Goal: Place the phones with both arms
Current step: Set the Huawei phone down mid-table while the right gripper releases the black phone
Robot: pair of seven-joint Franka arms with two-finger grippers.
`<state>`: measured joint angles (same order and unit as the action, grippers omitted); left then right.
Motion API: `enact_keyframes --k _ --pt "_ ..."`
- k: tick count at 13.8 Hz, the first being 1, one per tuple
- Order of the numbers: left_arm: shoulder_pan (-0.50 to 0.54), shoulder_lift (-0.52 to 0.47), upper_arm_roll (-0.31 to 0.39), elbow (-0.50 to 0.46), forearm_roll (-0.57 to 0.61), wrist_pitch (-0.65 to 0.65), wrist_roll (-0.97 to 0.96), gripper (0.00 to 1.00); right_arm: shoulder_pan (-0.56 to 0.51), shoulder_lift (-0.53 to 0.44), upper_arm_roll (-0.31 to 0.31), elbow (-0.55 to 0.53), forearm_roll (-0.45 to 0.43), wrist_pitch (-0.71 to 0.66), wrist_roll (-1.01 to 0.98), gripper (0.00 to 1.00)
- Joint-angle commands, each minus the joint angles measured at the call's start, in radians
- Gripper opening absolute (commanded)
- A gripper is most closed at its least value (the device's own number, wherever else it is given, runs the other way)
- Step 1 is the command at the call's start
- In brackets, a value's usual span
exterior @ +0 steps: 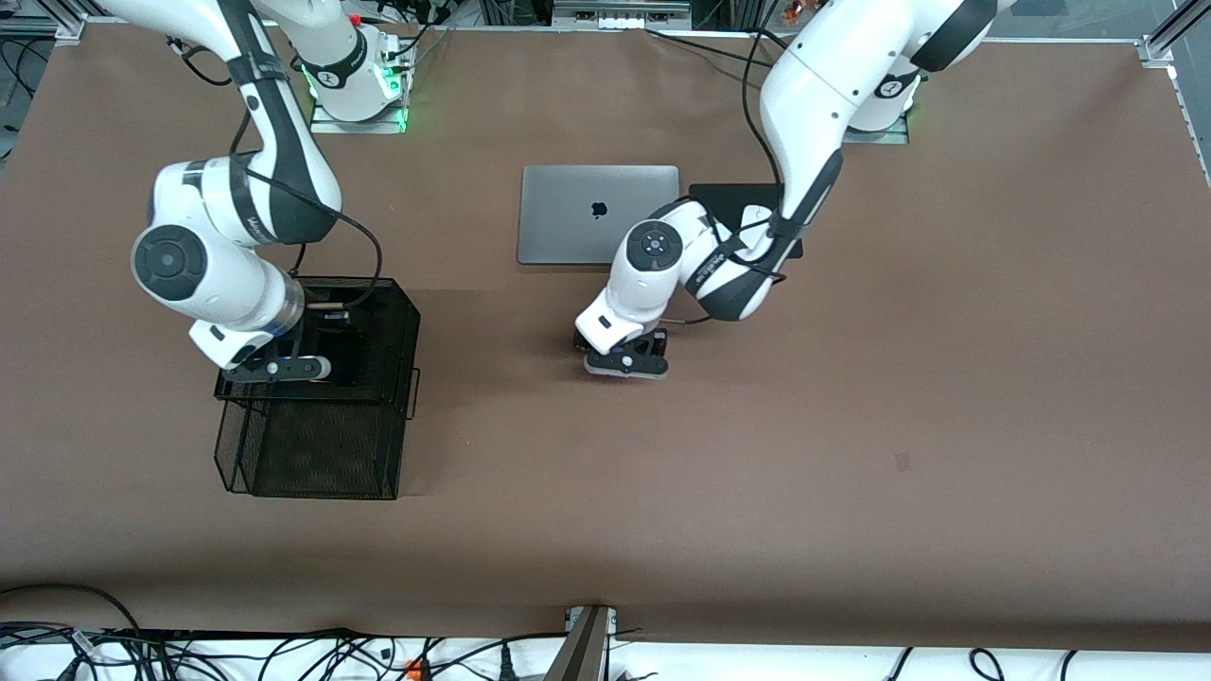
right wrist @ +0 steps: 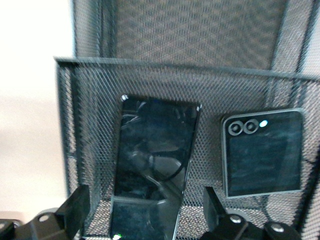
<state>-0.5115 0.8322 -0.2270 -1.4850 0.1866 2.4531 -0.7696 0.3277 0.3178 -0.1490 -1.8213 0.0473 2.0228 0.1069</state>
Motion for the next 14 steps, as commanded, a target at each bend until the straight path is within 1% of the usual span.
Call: enact_keyframes --k 1,3,5,7,8,11,12,13,14 --pt "0.059 -0.111 -0.002 -0.006 -0.007 -0.152 0.019 1.0 -0.004 -0.011 -0.006 0.126 0.019 -0.129 0.002 1.0" --pt "0.115 -0.178 -0.005 -0.003 -0.013 -0.262 0.079 1.0 -0.004 -0.006 -0.003 0.221 0.017 -0.229 0.023 1.0" --pt "0.186 -0.258 -0.009 -0.001 -0.022 -0.385 0.195 1.0 0.001 -0.002 0.011 0.269 0.014 -0.266 0.088 1.0" --pt "0.263 -0.327 -0.011 0.018 -0.024 -0.506 0.324 1.0 0.004 0.015 0.087 0.289 0.005 -0.266 0.192 1.0" --pt "0.295 -0.352 -0.011 0.049 -0.024 -0.589 0.372 1.0 0.007 0.029 0.116 0.307 0.005 -0.266 0.255 1.0" --pt "0.373 -0.361 -0.008 0.219 -0.039 -0.863 0.519 1.0 0.022 0.108 0.222 0.405 -0.015 -0.265 0.466 1.0" --pt "0.376 -0.382 0.018 0.235 -0.086 -0.908 0.588 1.0 0.033 0.147 0.262 0.448 -0.041 -0.265 0.535 1.0" --pt "0.39 -0.413 0.046 0.242 -0.114 -0.939 0.637 1.0 0.056 0.183 0.288 0.488 -0.068 -0.265 0.606 1.0" --pt "0.431 -0.43 0.061 0.233 -0.137 -0.966 0.689 1.0 0.083 0.217 0.307 0.526 -0.085 -0.265 0.682 1.0"
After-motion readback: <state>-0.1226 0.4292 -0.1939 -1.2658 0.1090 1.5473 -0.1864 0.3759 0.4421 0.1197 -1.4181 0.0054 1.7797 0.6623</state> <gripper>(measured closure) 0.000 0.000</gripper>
